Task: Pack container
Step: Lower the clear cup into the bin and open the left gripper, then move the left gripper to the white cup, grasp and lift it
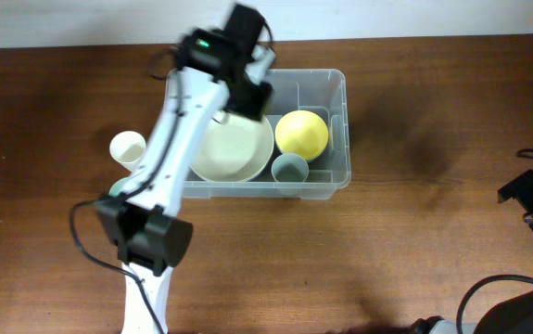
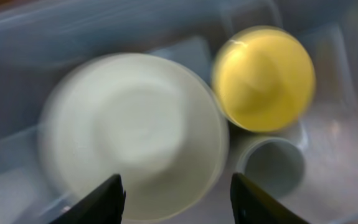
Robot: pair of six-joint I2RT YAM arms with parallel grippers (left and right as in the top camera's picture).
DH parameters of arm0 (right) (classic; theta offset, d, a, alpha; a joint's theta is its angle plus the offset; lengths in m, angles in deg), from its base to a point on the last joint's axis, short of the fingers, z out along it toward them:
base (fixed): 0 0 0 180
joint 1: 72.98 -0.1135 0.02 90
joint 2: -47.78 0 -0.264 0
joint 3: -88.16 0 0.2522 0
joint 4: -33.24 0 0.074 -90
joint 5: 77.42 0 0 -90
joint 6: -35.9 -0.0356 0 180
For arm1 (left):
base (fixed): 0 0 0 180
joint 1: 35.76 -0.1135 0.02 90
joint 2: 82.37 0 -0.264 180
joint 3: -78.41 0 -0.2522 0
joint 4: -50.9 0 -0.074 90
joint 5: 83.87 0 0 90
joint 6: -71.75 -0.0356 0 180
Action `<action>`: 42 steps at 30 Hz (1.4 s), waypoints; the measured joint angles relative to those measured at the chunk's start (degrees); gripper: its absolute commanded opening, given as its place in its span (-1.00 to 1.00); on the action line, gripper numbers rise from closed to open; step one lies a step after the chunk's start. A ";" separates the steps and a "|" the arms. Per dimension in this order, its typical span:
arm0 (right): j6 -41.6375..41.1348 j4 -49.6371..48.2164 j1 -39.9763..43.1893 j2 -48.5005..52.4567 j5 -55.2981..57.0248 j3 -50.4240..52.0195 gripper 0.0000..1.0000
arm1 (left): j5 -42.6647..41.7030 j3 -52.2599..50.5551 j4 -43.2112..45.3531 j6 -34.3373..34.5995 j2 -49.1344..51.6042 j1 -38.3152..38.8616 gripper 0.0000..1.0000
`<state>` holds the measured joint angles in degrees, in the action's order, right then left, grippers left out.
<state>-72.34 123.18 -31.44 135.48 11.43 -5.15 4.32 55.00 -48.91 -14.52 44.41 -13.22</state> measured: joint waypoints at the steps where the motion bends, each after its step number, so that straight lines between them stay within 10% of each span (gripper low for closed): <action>1: 0.00 -0.02 0.00 0.00 0.00 0.00 0.98 | 1.46 3.15 -2.25 1.27 -0.02 -1.22 0.13; 13: 0.00 -0.02 0.00 0.00 0.00 0.00 0.98 | 5.70 11.10 -10.45 9.86 -0.17 -21.18 0.15; 42: 0.00 -0.02 0.00 0.00 0.00 0.00 0.98 | 3.43 -32.22 8.11 14.21 -0.24 -35.65 0.13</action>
<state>-72.34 123.16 -31.44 135.48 11.43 -5.15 7.75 22.78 -40.80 -0.31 44.17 -48.87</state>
